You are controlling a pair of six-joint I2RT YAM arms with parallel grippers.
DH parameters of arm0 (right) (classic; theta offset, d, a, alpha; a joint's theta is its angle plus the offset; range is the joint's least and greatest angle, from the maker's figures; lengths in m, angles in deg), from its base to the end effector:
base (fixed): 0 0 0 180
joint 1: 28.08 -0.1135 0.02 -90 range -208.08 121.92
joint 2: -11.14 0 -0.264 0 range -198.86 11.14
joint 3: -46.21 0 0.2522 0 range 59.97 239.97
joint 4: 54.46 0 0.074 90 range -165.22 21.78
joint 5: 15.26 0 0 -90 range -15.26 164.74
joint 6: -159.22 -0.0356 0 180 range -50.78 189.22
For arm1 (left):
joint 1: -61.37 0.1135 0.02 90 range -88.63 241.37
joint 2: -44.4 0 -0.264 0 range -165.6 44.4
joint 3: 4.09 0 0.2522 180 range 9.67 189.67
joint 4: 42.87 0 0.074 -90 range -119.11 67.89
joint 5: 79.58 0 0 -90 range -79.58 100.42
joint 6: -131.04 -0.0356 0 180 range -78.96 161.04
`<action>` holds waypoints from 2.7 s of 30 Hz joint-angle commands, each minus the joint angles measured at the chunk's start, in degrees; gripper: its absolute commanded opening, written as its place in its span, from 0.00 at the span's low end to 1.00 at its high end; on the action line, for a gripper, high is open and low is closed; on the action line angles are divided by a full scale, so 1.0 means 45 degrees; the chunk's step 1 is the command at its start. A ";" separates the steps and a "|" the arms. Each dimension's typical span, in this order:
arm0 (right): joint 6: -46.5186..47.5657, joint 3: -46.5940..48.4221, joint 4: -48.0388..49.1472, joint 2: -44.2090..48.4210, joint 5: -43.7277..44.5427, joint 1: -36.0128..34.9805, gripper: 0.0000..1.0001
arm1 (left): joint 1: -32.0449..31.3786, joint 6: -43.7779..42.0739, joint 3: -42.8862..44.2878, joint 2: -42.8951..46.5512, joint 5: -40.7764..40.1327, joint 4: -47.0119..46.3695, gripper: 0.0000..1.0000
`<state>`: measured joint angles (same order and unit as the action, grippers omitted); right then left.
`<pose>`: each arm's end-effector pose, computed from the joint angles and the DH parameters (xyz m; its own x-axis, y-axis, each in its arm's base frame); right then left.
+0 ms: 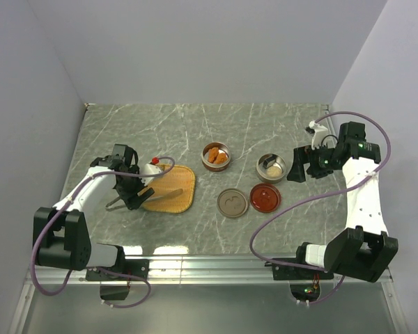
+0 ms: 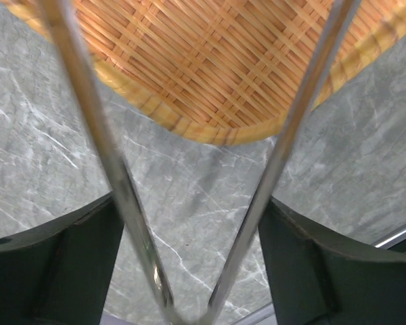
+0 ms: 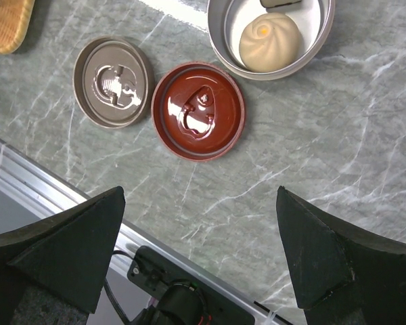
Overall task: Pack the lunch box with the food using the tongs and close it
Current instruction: Put down the clamp, then pick up the lid of the lunch box with the left arm
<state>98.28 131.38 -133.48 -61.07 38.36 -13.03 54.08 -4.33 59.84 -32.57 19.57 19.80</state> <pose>0.2245 -0.0385 0.3276 -0.7602 -0.2006 -0.6180 -0.4491 0.8495 0.2768 0.2305 -0.0352 0.2080 -0.5584 0.7798 -0.2831 0.7994 0.5970 0.0674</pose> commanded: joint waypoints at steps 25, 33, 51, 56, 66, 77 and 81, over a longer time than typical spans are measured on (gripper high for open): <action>-0.0734 0.0574 0.0615 0.0460 0.0840 -0.1860 1.00 | -0.2243 0.0999 0.4768 0.1108 0.2381 0.1576 0.85; -0.2353 0.1218 0.0731 0.0030 -0.1382 -0.1199 1.00 | -0.6772 -0.0404 0.4166 0.0075 0.3375 -0.0025 0.70; -0.1750 0.1610 -0.0871 -0.1709 -0.5080 0.2261 1.00 | -1.0841 -0.6754 0.4435 -0.4729 0.3319 -0.2919 0.38; -0.1868 0.1590 -0.0714 -0.1650 -0.5196 0.2281 1.00 | -1.1056 -0.7243 0.5177 -0.6018 0.3182 -0.2840 0.36; -0.1575 0.1571 -0.0948 -0.1611 -0.4903 0.2359 1.00 | -1.1115 -0.7888 0.5296 -0.6802 0.3065 -0.2237 0.29; -0.1438 0.1785 -0.1105 -0.1825 -0.4943 0.2398 1.00 | -1.1193 -0.7460 0.6057 -0.7914 0.3026 -0.1082 0.16; -0.1535 0.1941 -0.1105 -0.1884 -0.4923 0.2418 1.00 | -1.1232 -0.6544 0.6136 -0.8267 0.2695 -0.1277 0.11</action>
<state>90.98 138.57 -137.85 -70.29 16.68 -2.67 4.09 -36.85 87.27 -67.14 32.02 12.78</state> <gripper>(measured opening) 0.996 0.144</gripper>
